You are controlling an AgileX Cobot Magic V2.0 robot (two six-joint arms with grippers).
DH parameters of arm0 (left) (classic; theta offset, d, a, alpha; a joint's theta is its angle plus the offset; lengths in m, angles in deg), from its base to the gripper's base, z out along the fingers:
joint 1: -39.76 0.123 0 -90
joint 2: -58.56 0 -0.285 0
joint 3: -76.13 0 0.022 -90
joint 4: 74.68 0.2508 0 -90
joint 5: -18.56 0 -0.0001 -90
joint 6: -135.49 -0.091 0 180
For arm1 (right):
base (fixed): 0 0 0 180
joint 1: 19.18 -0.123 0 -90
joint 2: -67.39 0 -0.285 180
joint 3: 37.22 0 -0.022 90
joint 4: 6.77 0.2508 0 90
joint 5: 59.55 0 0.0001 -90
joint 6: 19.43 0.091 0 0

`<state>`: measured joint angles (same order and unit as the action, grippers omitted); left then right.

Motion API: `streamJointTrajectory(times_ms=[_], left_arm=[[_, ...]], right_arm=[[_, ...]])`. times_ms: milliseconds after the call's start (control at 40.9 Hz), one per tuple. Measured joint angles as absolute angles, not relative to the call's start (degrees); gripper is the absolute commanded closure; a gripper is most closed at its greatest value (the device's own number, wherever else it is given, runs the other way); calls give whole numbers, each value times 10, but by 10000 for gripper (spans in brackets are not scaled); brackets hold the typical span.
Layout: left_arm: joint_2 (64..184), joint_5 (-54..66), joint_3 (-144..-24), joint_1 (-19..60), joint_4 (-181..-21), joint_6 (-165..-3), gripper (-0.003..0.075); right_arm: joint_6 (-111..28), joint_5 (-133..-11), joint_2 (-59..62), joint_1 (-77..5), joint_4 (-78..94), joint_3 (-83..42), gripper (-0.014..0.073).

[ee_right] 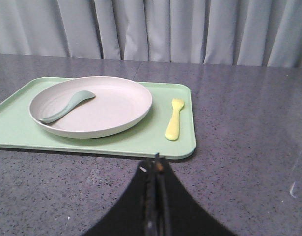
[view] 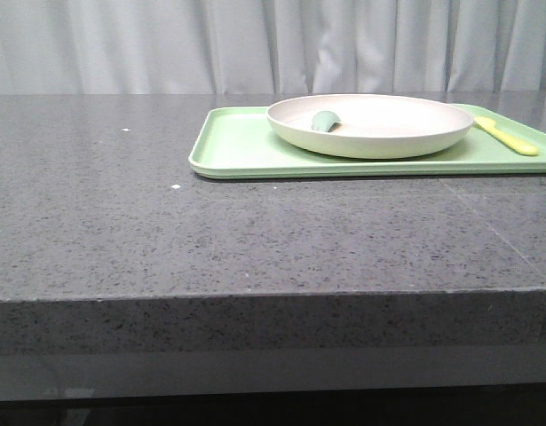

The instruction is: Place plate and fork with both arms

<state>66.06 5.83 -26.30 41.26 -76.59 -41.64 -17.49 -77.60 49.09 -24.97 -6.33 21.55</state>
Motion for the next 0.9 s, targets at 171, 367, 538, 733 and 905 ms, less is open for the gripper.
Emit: streamJointTrajectory(times_ms=[171,367,538,733,905], left_arm=[[661,58,-263,413,-766,-416,738],[661,58,-263,413,-766,-416,738],[661,58,-263,413,-766,-416,738],[661,58,-263,413,-766,-416,738],[661,58,-263,413,-766,-416,738]], right_arm=[[-175,-776,491,-250,-63,215,714],[-175,-776,491,-250,-63,215,714],[-175,-774,491,-250,-63,218,714],[-175,-731,503,-250,-68,276,714],[-175,-691,529,-250,-68,368,714]])
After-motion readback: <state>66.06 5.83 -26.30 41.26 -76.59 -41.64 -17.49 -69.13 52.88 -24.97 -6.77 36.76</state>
